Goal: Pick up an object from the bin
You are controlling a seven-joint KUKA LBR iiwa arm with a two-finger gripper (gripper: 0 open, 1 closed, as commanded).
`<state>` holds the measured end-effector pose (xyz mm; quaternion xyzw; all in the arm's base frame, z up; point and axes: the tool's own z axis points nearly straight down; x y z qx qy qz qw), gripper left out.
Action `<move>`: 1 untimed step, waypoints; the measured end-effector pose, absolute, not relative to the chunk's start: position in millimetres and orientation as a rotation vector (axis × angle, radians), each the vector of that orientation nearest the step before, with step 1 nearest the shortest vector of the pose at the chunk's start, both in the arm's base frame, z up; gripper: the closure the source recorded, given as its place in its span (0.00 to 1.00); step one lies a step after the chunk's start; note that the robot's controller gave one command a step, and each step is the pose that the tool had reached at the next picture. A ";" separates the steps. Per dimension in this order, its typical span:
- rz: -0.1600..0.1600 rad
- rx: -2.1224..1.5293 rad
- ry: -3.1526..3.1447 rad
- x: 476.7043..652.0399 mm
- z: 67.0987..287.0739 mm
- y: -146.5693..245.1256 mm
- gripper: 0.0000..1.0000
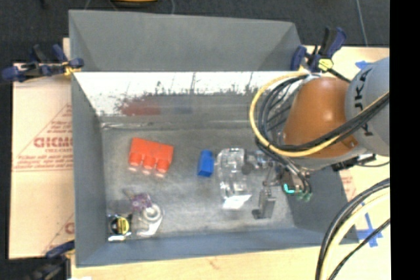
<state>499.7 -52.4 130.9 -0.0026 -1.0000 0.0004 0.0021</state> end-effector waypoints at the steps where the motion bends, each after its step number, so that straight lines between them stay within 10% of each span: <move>1: 0.004 0.403 -3.126 519.5 71.0 -45.7 0.00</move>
Offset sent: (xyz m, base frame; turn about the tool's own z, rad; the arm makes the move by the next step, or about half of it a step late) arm 0.0170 0.0077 -0.0609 -0.2631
